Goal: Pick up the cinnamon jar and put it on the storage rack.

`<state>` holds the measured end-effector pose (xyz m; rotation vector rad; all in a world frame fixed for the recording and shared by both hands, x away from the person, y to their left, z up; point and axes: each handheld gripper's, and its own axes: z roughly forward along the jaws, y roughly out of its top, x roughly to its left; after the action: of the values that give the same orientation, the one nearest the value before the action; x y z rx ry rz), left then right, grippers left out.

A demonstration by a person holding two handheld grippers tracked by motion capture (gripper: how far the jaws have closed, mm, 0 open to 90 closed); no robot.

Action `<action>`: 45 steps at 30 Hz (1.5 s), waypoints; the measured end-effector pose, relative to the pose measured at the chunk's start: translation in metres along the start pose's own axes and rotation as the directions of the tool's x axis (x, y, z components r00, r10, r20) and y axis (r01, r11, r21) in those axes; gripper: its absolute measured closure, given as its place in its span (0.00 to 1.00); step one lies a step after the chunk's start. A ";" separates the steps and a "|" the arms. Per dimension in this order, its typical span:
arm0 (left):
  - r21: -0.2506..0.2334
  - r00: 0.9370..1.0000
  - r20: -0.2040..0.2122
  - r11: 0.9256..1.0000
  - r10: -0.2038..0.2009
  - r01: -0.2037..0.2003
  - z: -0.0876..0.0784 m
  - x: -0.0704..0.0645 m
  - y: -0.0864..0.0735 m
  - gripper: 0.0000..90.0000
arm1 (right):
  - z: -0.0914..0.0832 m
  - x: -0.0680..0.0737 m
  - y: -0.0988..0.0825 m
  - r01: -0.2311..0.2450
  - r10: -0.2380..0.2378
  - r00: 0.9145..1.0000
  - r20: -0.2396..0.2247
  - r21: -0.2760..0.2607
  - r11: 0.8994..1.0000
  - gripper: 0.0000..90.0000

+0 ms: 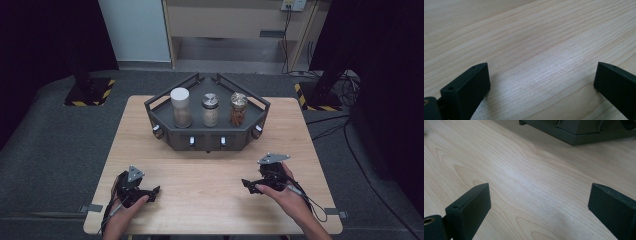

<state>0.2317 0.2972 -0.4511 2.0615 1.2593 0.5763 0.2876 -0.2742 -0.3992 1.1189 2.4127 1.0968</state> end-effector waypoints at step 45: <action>-0.001 1.000 -0.002 1.000 -0.001 0.001 0.000 -0.001 0.000 0.00 | 0.031 0.024 -0.014 0.018 -0.017 0.999 -0.034 0.038 0.999 0.05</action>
<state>0.2311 0.2960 -0.4513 2.0601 1.2606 0.5783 0.2800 -0.2462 -0.4285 1.0977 2.4747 1.0771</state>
